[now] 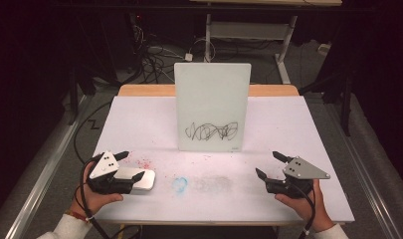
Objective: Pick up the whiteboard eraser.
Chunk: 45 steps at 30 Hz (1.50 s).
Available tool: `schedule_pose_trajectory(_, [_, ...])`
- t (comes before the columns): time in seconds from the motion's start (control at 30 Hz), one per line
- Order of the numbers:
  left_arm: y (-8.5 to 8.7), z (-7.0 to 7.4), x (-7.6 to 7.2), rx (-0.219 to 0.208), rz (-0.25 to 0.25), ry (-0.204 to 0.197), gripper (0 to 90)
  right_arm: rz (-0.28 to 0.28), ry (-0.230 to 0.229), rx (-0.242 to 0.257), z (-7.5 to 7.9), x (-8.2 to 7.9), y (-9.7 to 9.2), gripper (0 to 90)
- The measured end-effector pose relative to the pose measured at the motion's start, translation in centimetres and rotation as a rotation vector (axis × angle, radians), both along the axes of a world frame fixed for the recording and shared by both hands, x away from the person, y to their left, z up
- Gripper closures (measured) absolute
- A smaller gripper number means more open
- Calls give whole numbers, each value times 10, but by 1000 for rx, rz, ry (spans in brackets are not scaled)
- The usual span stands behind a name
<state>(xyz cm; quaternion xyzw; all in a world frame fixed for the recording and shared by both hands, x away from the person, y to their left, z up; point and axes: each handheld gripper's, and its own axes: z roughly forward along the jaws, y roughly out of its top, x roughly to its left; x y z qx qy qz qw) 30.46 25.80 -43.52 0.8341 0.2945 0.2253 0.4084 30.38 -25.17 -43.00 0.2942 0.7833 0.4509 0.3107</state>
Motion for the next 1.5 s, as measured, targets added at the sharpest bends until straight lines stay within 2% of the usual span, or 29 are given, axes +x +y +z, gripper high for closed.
schedule_pose_trajectory(0.17, [-2,3,-1,21,-17,18,170,12,9,-8,-1,-2,1,246])
schedule_pose_trajectory(0.3, [-1,10,-1,76,-45,45,185,57,30,-24,-2,-2,3,252])
schedule_pose_trajectory(0.37, [1,13,1,106,-65,65,186,59,32,-29,-2,-2,3,253])
schedule_pose_trajectory(0.43, [4,18,6,131,-108,122,185,60,37,-34,-3,0,5,254])
schedule_pose_trajectory(0.47, [3,20,10,184,-161,183,185,67,51,-37,-6,0,6,254])
schedule_pose_trajectory(0.5, [3,20,10,184,-161,183,186,67,51,-37,-6,0,6,254])
schedule_pose_trajectory(0.53, [1,21,13,234,-183,210,186,71,56,-43,-7,0,7,254])
schedule_pose_trajectory(0.57, [0,22,15,257,-201,235,186,80,68,-49,-9,0,9,254])
schedule_pose_trajectory(0.6, [-4,22,20,311,-249,295,186,87,67,-58,-9,0,9,254])
schedule_pose_trajectory(0.63, [-4,22,20,311,-249,295,186,93,72,-61,-10,0,10,254])
schedule_pose_trajectory(0.73, [-10,20,32,407,-298,375,186,114,82,-66,-11,0,11,256])
schedule_pose_trajectory(0.83, [-15,18,42,466,-311,415,186,119,65,-60,-10,-1,13,261])
schedule_pose_trajectory(0.97, [-22,10,51,512,-346,479,180,122,71,-61,-11,-2,13,262])
schedule_pose_trajectory(1.07, [-26,3,56,559,-377,512,170,131,74,-71,-13,-1,14,265])
schedule_pose_trajectory(1.1, [-28,2,58,565,-377,510,137,136,81,-79,-14,-1,15,267])
schedule_pose_trajectory(1.23, [-33,1,65,551,-387,501,151,143,88,-82,-16,-1,16,270])
schedule_pose_trajectory(1.27, [-34,-1,66,565,-389,503,163,146,88,-83,-16,0,16,270])
schedule_pose_trajectory(1.3, [-36,-7,71,591,-392,526,149,147,90,-86,-16,0,16,270])
schedule_pose_trajectory(1.33, [-36,-7,71,591,-392,526,137,149,95,-84,-17,-1,16,270])
schedule_pose_trajectory(1.37, [-37,-11,74,591,-407,552,152,156,94,-88,-17,0,16,271])
schedule_pose_trajectory(1.5, [-40,-14,74,612,-416,544,161,164,97,-93,-18,-1,16,278])
